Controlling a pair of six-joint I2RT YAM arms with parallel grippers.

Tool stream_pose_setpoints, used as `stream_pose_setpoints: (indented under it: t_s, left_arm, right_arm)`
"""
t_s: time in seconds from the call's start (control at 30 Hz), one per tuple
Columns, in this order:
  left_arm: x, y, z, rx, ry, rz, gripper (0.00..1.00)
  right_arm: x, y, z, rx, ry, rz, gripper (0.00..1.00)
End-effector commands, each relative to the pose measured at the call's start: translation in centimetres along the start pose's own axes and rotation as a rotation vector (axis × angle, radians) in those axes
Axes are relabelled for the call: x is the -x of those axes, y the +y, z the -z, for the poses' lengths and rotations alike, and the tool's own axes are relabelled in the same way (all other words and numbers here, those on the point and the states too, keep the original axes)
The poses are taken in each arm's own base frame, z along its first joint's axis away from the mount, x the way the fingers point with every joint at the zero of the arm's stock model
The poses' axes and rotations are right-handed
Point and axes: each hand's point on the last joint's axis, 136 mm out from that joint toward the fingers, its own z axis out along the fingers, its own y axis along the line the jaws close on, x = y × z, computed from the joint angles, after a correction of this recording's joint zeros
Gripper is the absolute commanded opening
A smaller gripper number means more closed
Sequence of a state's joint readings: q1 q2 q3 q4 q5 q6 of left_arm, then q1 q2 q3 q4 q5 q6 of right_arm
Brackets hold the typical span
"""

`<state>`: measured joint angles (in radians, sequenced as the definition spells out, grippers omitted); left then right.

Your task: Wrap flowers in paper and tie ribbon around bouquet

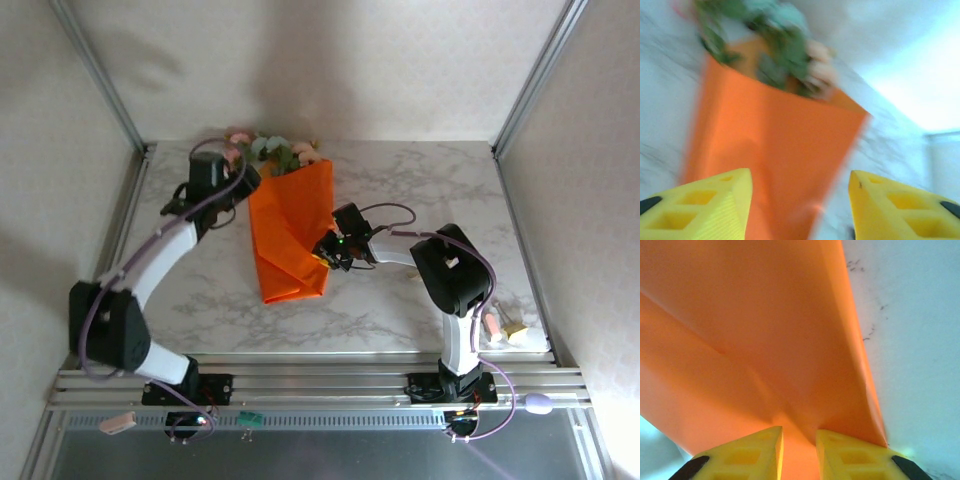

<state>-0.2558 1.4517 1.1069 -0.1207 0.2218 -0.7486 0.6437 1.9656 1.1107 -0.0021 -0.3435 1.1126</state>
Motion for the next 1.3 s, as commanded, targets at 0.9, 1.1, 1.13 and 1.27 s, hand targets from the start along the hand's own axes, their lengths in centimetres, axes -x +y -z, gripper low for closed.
stream_pose_setpoints:
  t_s: [0.9, 1.1, 1.13, 1.27]
  left_arm:
    - [-26.5, 15.2, -5.3, 0.375, 0.53, 0.174, 0.32]
    - [-26.6, 15.1, -5.6, 0.384, 0.548, 0.146, 0.32]
    - [-26.5, 15.0, -5.7, 0.384, 0.55, 0.14, 0.32]
    - [-26.6, 15.4, -5.7, 0.406, 0.562, 0.12, 0.31]
  right_arm:
    - [11.4, 1.4, -1.9, -0.016, -0.086, 0.031, 0.28]
    - [15.9, 1.4, -3.4, 0.024, -0.107, 0.014, 0.3]
    - [16.4, 1.9, -3.7, 0.056, -0.105, 0.016, 0.31]
    - [17.7, 3.6, -4.3, 0.133, -0.104, 0.05, 0.34]
